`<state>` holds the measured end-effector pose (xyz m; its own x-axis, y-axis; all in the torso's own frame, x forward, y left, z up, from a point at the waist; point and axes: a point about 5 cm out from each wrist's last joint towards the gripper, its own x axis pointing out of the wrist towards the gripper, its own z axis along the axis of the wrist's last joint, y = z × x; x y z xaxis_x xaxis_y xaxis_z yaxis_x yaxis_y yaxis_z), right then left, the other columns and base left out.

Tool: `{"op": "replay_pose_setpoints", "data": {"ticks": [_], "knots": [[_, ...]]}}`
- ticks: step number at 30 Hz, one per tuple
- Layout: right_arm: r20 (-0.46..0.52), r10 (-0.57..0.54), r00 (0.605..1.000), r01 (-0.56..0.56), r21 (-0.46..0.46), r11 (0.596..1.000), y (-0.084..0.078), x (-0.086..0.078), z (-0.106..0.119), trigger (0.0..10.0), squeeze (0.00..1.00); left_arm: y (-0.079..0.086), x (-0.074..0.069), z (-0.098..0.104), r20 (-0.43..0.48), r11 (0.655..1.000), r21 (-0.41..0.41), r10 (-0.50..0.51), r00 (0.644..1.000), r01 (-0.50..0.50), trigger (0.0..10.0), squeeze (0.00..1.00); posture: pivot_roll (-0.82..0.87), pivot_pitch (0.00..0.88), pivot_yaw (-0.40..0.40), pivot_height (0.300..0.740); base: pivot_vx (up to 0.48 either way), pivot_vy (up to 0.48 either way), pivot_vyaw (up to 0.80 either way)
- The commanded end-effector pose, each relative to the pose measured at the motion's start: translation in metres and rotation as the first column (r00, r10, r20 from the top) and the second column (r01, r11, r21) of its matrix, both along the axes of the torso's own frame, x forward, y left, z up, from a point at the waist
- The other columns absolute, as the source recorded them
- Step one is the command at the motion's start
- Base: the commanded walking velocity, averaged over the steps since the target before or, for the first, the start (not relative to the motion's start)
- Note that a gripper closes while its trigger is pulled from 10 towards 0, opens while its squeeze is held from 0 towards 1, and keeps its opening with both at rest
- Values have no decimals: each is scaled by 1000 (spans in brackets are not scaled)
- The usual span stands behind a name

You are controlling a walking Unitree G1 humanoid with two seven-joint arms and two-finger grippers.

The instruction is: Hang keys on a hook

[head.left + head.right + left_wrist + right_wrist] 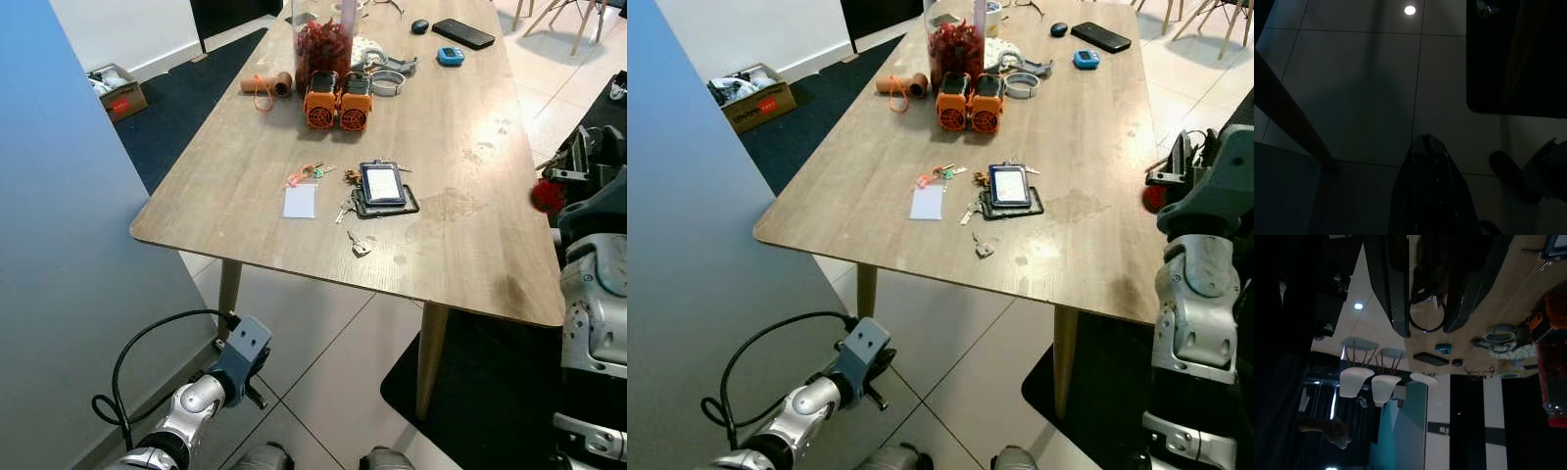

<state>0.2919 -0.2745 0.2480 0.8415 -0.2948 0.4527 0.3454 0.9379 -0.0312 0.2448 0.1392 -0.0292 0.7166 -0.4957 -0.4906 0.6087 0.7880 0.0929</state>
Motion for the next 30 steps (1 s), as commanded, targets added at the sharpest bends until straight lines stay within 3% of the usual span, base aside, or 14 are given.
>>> {"op": "replay_pose_setpoints", "data": {"ticks": [1,6,8,9,11,13,15,21,30], "knots": [[40,-35,999,35,-2,999,-5,-2,5,10000,0,8,-3,-2,-11,1000,20,6,1000,-6,10000,0,49,114,29,740,0,0,0],[57,-70,996,70,2,998,-10,-4,6,10000,0,8,-3,-2,-10,1000,18,9,1000,-9,10000,0,50,114,29,740,0,0,0],[68,-109,992,107,29,994,-17,-7,6,10000,0,8,-3,-2,-10,1000,17,10,1000,-10,10000,0,50,112,29,740,0,0,0],[70,-178,981,172,89,981,-31,-12,3,10000,0,8,-3,-2,-10,1000,15,15,1000,-15,10000,0,50,112,29,740,0,0,0],[70,-178,981,172,89,981,-31,-12,3,10000,0,8,-3,-2,-10,1000,15,15,1000,-15,10000,0,50,112,29,740,0,0,0],[49,-319,946,303,209,930,-66,-29,-9,10000,0,10,-2,-2,-11,1000,12,28,1000,-28,10000,0,51,111,26,740,0,0,0],[28,-395,918,375,265,888,-86,-42,-17,10000,0,11,-2,-2,-12,999,12,35,999,-34,10000,0,51,111,26,740,0,0,0],[19,-468,883,444,287,849,-102,-57,-21,10000,0,10,-1,-2,-13,999,9,33,999,-32,10000,0,51,111,26,740,0,0,0],[20,-485,874,458,295,838,-105,-59,-23,10000,0,9,-1,-1,-13,1000,8,28,1000,-28,10000,0,44,111,38,740,0,0,0]]}}
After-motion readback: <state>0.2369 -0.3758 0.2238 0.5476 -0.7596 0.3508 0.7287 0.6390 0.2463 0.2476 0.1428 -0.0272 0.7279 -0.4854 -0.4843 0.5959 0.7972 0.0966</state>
